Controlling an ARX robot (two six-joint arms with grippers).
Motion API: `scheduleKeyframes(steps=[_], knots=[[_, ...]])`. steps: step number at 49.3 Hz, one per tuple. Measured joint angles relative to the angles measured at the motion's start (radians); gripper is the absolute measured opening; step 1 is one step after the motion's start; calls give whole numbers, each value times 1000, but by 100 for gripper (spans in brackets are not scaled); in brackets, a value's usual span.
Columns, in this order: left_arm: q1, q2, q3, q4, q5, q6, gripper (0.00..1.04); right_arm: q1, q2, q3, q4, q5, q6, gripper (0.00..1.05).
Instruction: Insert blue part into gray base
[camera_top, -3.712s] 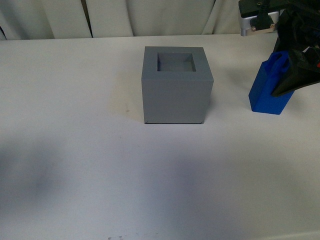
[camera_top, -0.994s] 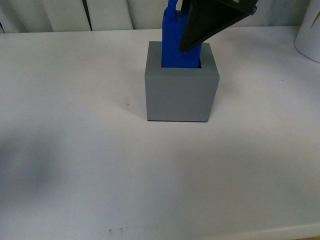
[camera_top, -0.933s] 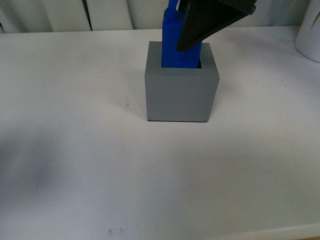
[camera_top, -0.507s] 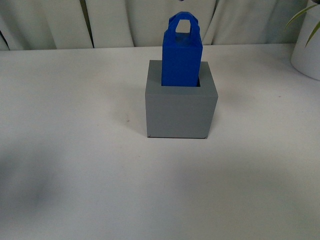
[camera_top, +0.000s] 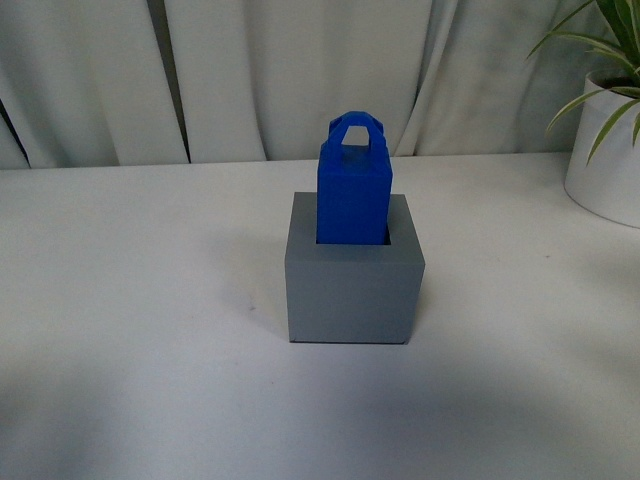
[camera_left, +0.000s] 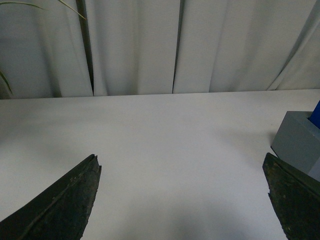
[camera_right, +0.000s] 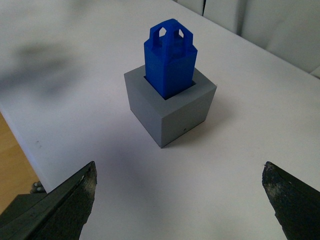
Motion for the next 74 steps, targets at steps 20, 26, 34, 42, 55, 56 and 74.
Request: scheduleKeyframes(steps=[20,26,34,42,55,56,74], knots=[[0,0,0,0,-1,0,99,72,-178,-421,934,896,553,53],[0,0,0,0,0,0,99,75,-244,-493,954,896,612,31],[0,0,0,0,0,0,99,76,-318,-565,946,896,629,5],[0,0,0,0,0,0,99,76,-394,-613,918,896,632,2],[0,0,0,0,0,0,99,76,-542,-676,832,896,635,2],[0,0,0,0,0,0,99,76,-548,-678,829,896,635,2],[0,0,0,0,0,0,99,76,-673,-743,777,896,635,2]])
